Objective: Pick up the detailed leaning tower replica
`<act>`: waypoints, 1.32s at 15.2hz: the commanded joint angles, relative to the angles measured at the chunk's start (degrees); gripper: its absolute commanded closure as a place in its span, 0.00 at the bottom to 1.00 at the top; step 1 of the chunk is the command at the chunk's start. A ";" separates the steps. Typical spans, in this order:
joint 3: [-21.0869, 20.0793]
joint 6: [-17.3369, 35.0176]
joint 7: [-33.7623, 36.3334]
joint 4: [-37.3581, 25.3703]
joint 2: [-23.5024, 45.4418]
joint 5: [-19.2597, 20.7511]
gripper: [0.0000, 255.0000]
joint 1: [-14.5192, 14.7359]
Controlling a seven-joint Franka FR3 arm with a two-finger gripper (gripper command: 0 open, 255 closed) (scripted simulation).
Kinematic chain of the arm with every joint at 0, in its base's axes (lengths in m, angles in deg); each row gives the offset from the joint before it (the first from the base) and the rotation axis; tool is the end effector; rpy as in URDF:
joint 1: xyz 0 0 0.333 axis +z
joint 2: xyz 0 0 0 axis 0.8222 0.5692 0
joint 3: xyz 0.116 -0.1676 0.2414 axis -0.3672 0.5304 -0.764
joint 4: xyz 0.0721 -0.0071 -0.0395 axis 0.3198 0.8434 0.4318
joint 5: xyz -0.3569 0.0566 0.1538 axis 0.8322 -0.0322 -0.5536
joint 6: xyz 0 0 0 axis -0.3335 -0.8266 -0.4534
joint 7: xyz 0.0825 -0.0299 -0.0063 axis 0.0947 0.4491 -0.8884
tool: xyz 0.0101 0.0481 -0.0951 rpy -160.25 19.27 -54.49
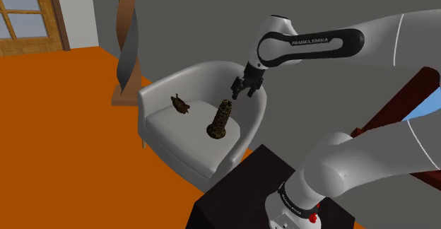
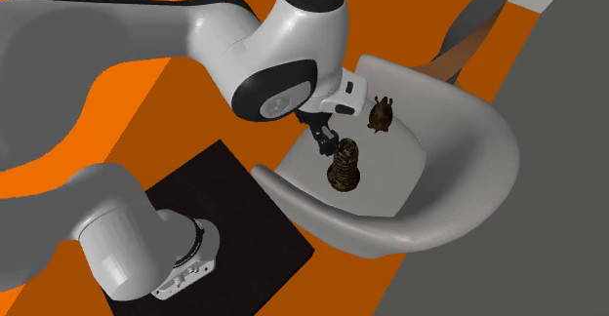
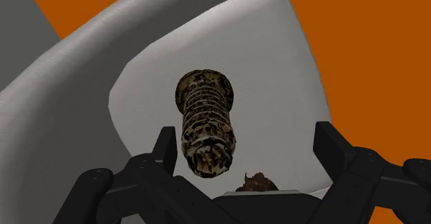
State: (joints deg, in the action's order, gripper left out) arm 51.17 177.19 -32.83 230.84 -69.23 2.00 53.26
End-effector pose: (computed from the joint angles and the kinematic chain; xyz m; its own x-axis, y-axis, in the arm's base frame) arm 0.3841 -0.0798 0.4408 0.9746 -0.2171 0.0544 -0.2161 -0.9761 -0.0234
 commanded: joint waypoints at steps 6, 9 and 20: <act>3.76 14.92 -3.66 -2.72 15.74 -2.68 0.00 0.38; 4.70 19.25 -5.44 -3.99 20.96 -4.63 0.00 0.64; 4.95 24.86 -6.94 -2.37 25.10 -6.48 1.00 0.97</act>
State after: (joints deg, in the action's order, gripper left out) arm 56.13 202.00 -39.75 228.43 -44.24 -4.45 54.23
